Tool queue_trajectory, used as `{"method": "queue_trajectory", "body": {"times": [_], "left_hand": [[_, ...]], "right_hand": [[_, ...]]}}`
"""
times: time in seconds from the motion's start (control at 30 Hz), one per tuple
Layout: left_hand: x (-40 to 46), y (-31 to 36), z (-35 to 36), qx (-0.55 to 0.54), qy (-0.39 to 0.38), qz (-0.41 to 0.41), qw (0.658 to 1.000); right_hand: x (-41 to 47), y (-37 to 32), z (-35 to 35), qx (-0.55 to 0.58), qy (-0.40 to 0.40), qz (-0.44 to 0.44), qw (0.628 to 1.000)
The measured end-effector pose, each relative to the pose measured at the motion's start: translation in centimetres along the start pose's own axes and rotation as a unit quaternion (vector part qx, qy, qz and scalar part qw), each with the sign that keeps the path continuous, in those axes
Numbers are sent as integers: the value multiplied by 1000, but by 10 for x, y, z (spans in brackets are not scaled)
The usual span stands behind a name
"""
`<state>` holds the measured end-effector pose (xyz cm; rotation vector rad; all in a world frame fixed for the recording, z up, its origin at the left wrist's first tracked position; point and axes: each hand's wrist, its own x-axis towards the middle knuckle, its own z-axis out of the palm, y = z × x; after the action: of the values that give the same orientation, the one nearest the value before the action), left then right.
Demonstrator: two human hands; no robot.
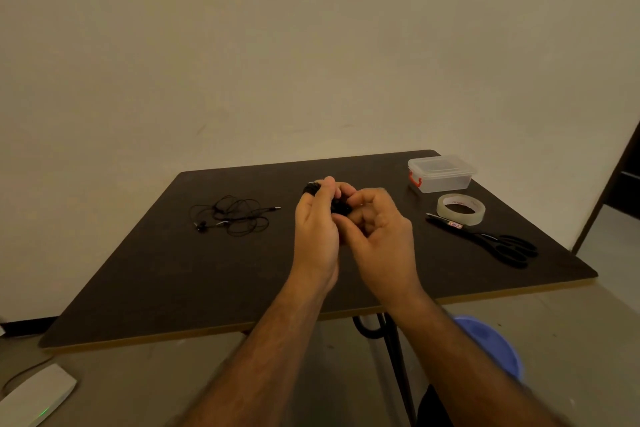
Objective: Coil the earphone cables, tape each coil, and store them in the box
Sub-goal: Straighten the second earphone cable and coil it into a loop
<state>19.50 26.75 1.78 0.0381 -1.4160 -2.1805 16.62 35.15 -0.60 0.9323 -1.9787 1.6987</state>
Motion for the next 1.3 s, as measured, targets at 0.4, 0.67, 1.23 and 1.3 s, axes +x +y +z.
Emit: {"method": "queue_trajectory", "body": {"times": [0.4,0.67,1.23,1.3], "left_hand": [[12,-13,-10,139,18,-94,986],[14,-19,-19,243,-75,-137,957],[30,-39,-41,255,31,-98,961],[32,-33,-45,221,30,-87,971]], "right_hand": [[7,14,6,-150,-110,65,980],[4,32,13,-66,-32,189,979],[3,19,8,97,-183,280,937],[9,16,1,28,-165,240,956]]}}
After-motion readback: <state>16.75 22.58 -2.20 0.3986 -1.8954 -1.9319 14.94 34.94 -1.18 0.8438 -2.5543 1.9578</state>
